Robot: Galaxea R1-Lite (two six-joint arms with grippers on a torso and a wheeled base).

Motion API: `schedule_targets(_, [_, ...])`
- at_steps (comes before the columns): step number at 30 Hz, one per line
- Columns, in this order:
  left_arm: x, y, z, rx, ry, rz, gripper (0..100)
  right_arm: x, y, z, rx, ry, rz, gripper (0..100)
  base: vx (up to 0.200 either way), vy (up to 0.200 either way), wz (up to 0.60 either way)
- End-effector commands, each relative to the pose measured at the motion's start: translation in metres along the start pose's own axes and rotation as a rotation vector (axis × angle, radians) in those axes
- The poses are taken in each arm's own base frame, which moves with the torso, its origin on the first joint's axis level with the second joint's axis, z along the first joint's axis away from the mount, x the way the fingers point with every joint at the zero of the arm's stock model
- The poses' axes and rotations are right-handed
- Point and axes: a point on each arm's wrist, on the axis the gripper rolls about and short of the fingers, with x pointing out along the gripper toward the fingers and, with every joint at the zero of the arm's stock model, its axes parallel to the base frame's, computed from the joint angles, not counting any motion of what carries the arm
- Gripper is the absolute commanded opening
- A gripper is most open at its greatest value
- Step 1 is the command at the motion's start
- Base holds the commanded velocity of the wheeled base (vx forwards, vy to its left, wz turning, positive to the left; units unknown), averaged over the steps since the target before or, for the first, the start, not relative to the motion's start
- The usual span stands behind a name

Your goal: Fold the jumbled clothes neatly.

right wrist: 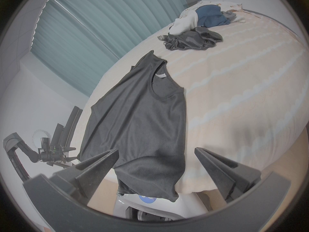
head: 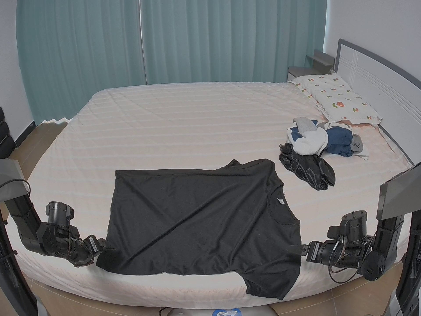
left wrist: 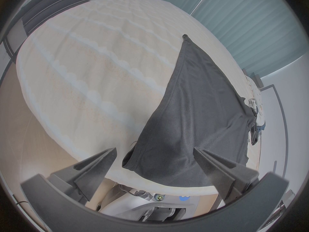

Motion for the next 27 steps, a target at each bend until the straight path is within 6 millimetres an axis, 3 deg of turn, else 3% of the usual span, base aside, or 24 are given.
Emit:
schedule_targets(1, [0.001,0.001,-0.002,0.002,0.006,0.013,100,0.004,-0.002,-0.009,-0.004,0.037,-0.009,100,0.0,0.0,0.0])
schedule_targets(14, [0.008,-0.002,-0.008,0.029,0.0,0.059,100,0.005,-0.006,-0.016,-0.001,0.051,-0.017,100,0.0,0.0,0.0])
schedule_targets(19, [0.019,-0.005,-0.024,0.083,-0.059,0.065,100,0.005,-0.005,-0.015,-0.003,0.04,-0.006,100,0.0,0.0,0.0])
schedule_targets(24, [0.028,-0.004,-0.028,0.097,-0.093,0.084,100,0.004,-0.004,-0.017,-0.008,0.044,-0.002,100,0.0,0.0,0.0])
schedule_targets(25, [0.028,-0.004,-0.029,0.1,-0.098,0.081,0,0.005,-0.004,-0.018,-0.011,0.046,-0.001,100,0.0,0.0,0.0])
schedule_targets(27, [0.028,-0.004,-0.029,0.098,-0.1,0.079,0,0.006,-0.002,-0.02,-0.016,0.058,0.01,100,0.0,0.0,0.0])
